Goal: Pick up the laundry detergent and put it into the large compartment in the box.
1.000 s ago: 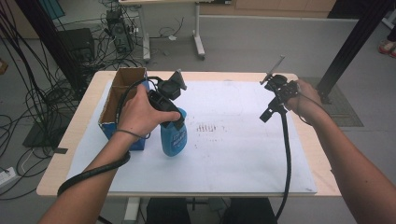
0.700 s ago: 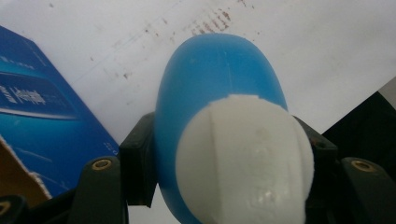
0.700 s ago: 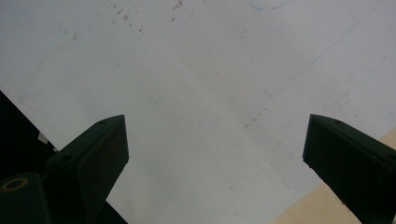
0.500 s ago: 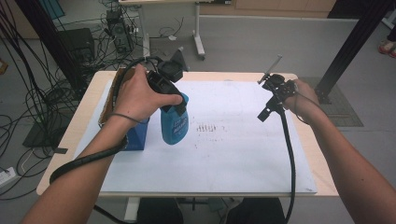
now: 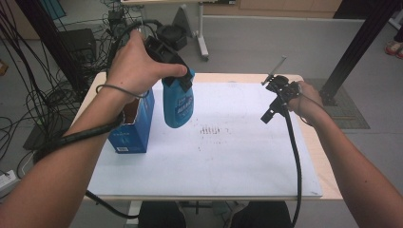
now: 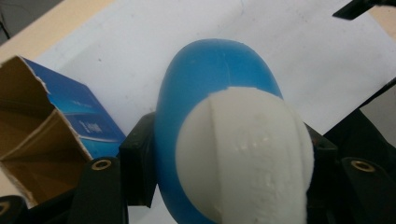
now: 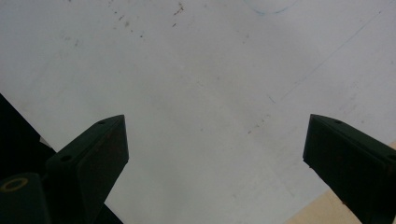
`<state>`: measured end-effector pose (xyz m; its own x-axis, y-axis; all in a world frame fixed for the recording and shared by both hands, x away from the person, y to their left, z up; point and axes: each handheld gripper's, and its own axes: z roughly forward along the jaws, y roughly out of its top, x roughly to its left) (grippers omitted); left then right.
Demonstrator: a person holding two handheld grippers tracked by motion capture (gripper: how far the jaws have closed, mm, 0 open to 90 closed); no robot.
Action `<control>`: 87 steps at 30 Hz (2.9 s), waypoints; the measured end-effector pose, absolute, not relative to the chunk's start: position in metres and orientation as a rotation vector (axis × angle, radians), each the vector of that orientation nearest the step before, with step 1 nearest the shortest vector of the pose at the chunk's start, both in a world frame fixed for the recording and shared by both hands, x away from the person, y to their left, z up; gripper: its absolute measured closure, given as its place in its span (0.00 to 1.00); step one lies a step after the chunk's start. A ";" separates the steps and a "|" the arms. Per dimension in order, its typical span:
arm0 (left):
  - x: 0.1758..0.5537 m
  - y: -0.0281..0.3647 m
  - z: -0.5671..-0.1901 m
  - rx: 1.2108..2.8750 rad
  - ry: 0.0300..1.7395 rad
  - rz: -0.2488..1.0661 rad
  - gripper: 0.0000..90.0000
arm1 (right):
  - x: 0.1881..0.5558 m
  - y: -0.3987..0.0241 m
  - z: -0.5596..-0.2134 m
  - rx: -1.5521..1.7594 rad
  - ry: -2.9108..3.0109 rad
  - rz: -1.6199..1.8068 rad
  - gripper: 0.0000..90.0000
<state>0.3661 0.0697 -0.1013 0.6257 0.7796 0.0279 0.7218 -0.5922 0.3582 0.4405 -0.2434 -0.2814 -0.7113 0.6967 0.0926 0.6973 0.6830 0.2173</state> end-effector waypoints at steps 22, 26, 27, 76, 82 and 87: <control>0.382 0.072 -0.063 2.466 1.283 0.249 0.42 | 0.440 -0.248 -0.280 -1.189 -2.883 -0.388 0.07; 0.384 0.078 -0.063 2.452 1.315 0.260 0.42 | 0.439 -0.248 -0.280 -1.190 -2.884 -0.387 0.07; 0.385 0.080 -0.062 2.444 1.326 0.268 0.42 | 0.439 -0.248 -0.280 -1.187 -2.887 -0.386 0.07; 0.424 0.207 -0.084 2.114 1.880 0.395 0.42 | 0.436 -0.254 -0.277 -1.207 -2.881 -0.396 0.07; 0.425 0.214 -0.089 2.100 1.902 0.391 0.42 | 0.435 -0.257 -0.277 -1.215 -2.877 -0.401 0.07; 0.425 0.214 -0.097 2.110 1.914 0.397 0.42 | 0.435 -0.258 -0.277 -1.219 -2.874 -0.405 0.07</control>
